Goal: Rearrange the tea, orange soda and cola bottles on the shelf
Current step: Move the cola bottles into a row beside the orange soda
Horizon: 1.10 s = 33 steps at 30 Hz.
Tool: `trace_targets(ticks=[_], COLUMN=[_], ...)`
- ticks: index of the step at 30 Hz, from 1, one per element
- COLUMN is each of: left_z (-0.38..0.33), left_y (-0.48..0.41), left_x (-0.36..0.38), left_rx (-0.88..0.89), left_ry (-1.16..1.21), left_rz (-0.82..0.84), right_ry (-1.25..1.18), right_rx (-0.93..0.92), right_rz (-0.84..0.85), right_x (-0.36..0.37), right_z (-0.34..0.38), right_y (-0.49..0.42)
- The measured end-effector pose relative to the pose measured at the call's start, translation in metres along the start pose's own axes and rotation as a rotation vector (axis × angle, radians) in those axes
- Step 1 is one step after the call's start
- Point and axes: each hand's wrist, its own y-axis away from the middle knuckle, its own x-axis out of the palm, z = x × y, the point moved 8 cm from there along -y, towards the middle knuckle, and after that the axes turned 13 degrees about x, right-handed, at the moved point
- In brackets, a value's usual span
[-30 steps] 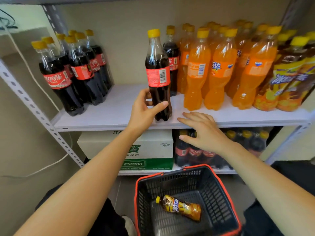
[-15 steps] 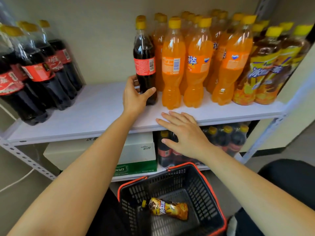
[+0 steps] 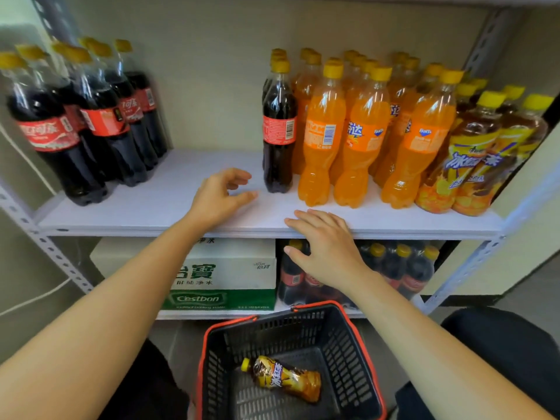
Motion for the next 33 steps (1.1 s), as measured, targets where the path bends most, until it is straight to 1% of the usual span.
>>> trace_targets(ticks=[3,6,8,10,12,13,16,19,22,26,30,33], left_z=[0.018,0.029,0.037,0.049,0.059,0.062,0.067,0.074,0.076,0.078,0.082,0.084], left_y=[0.036,0.070,0.088,0.104,0.116,0.119,0.124,0.124,0.124,0.123,0.123,0.124], left_x=[-0.038,-0.079,-0.102,-0.118,-0.121,-0.119,-0.112,-0.114,-0.117,-0.122,-0.126,-0.127], left_rx=[-0.033,-0.048,-0.092,-0.180,-0.224,-0.214,-0.158,-0.152,-0.142,-0.161,-0.145,-0.131], left_ry=[-0.225,-0.487,-0.603,-0.653,-0.664,-0.667,-0.679,-0.683,-0.693,-0.683,-0.658,-0.637], left_rz=[0.016,-0.047,-0.108,-0.165,-0.185,-0.186,-0.206,-0.223,-0.220,-0.231,-0.219,-0.226], right_ry=[0.039,0.038,-0.054,-0.236,-0.433,-0.505,-0.637,-0.740,-0.790,-0.858,-0.890,-0.896], right_rx=[0.034,0.051,0.060,0.032,-0.014,-0.031,-0.049,-0.036,-0.033,-0.019,-0.020,-0.030], right_rz=[-0.046,-0.102,-0.075,0.033,0.172,0.222,0.294,0.332,0.339,0.286,0.205,0.208], right_x=[-0.005,-0.015,-0.017,-0.015,-0.010,-0.008,0.005,0.028,0.053,0.075,0.081,0.080], right_z=[0.009,0.024,0.038,0.062,0.093,0.109,0.155,0.197,0.238,0.275,0.284,0.284], right_y=[-0.006,-0.018,-0.029,-0.044,-0.062,-0.073,-0.113,-0.154,-0.190,-0.219,-0.232,-0.235])
